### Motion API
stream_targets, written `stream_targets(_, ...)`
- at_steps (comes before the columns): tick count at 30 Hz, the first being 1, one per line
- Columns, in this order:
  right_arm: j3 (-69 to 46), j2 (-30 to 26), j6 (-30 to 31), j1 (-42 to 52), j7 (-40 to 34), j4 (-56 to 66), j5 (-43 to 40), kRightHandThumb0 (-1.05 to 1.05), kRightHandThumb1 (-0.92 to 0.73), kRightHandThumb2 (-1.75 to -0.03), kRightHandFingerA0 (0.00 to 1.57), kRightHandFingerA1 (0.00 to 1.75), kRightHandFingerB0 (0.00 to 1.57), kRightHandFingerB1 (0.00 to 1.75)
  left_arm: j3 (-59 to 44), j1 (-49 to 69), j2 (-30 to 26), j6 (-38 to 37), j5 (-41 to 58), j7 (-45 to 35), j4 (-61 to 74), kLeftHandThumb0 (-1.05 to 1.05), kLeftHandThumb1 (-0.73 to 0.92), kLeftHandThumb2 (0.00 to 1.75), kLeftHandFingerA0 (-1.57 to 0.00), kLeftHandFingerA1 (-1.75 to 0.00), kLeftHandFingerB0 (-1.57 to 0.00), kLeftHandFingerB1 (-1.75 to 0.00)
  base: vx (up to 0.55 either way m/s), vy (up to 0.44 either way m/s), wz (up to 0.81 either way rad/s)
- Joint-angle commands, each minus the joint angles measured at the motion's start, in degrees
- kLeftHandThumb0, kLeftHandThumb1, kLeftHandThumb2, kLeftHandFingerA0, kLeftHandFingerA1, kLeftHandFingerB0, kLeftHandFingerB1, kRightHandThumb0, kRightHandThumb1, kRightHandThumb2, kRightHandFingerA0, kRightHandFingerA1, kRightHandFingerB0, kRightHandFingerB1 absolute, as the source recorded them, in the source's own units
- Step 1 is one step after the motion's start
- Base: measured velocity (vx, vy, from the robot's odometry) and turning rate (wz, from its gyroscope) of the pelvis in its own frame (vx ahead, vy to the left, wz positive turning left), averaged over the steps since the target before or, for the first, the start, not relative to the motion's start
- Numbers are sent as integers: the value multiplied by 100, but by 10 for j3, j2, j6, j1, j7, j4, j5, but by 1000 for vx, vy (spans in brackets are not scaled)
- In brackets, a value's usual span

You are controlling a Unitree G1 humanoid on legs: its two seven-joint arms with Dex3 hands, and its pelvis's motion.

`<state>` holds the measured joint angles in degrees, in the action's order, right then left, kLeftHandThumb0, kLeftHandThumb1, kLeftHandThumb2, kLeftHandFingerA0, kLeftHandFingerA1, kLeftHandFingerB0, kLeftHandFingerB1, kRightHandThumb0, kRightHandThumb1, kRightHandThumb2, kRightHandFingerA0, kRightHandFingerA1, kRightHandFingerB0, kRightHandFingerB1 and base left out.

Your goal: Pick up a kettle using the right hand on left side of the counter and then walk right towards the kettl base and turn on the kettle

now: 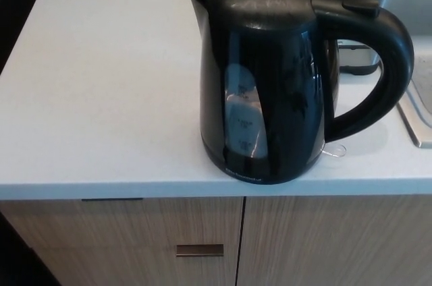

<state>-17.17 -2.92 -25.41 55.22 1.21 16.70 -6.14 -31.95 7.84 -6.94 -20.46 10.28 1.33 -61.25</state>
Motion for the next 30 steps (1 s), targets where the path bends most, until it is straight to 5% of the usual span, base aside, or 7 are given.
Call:
stream_targets(1, -73, -31, -100, 84, 49, 239, -72, -67, -63, -59, 38, 56, 23, 38, 12, -4, -7, -52, 2, 4, 13, 18, 60, 93, -90, -82, -81, -73, 0, 0, 0)
stream_targets(9, -134, -92, 12, 14, 44, 331, -86, -68, -59, -58, 36, 54, 26, 35, 18, 1, -5, -50, 4, -1, 25, 15, 64, 94, -85, -80, -79, -72, 0, 0, 0)
stream_targets(12, -143, -131, 63, -40, 48, 325, -53, -75, -48, -86, 21, 57, 9, 41, 18, -1, -6, -48, 9, -4, 35, 14, 64, 93, -84, -80, -79, -72, 0, 0, 0)
stream_targets(20, -143, -173, 171, -114, 50, 341, -23, -79, -61, -60, 13, 54, 13, 26, 26, 1, -4, -38, 9, -2, 56, 16, 63, 91, -81, -78, -78, -71, 0, 0, 0)
stream_targets(21, -128, -191, 207, -154, 45, 341, -15, -39, -32, -94, 1, 53, 0, 50, 28, -3, -6, -34, 8, -7, 55, 16, 63, 91, -86, -80, -81, -72, 0, 0, 0)
stream_targets(29, -102, -222, 251, -236, 58, 324, 11, -39, -34, -96, 1, 52, 0, 50, 27, -2, -2, -46, 13, -4, 57, 17, 55, 105, -87, -81, -83, -72, 0, 0, 0)
stream_targets(30, -93, -241, 262, -255, 73, 308, 10, -80, -50, -89, 2, 40, 10, 22, 28, -5, -3, -50, 9, 4, 54, 16, 64, 94, -87, -82, -82, -73, 0, 0, 0)
